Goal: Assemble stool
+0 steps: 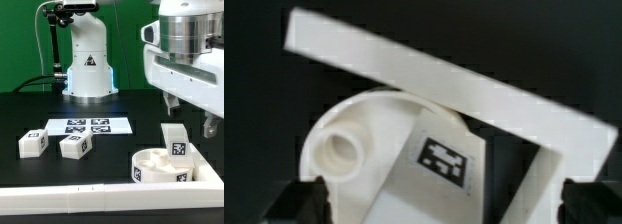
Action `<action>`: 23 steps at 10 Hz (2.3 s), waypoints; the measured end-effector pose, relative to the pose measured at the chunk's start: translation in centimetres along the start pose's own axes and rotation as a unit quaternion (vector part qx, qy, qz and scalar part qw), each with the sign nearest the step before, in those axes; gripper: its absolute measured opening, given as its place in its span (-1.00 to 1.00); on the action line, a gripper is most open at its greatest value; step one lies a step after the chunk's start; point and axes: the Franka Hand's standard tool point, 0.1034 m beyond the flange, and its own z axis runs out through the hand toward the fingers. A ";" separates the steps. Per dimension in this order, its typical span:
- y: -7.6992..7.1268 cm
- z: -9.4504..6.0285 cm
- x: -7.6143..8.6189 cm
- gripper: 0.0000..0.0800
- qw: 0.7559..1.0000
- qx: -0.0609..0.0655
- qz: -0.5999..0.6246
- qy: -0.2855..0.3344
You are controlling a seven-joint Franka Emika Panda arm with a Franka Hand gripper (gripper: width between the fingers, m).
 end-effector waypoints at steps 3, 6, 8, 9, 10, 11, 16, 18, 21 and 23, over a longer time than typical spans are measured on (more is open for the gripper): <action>-0.5 -0.8 -0.2 0.62 0.984 -0.004 -0.179 0.011; -0.5 -0.9 -0.1 0.62 0.957 -0.005 -0.290 0.010; -0.5 -1.0 0.2 0.62 0.913 -0.012 -0.408 0.020; -0.8 -1.3 0.5 0.62 0.872 -0.008 -0.488 0.035; -0.9 -1.4 0.8 0.62 0.833 -0.005 -0.551 0.043; -0.8 -1.5 1.0 0.62 0.791 -0.009 -0.610 0.047; -0.6 -1.5 1.6 0.62 0.665 -0.025 -0.745 0.051; -0.5 -1.5 2.4 0.62 0.553 -0.038 -0.830 0.054; -0.5 -1.5 2.5 0.62 0.457 -0.053 -0.887 0.053; -0.3 -1.6 2.9 0.62 0.404 -0.063 -0.911 0.050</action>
Offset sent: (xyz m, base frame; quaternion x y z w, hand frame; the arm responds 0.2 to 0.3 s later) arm 0.0003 0.0054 0.0096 0.0205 -0.0108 -0.1418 0.9896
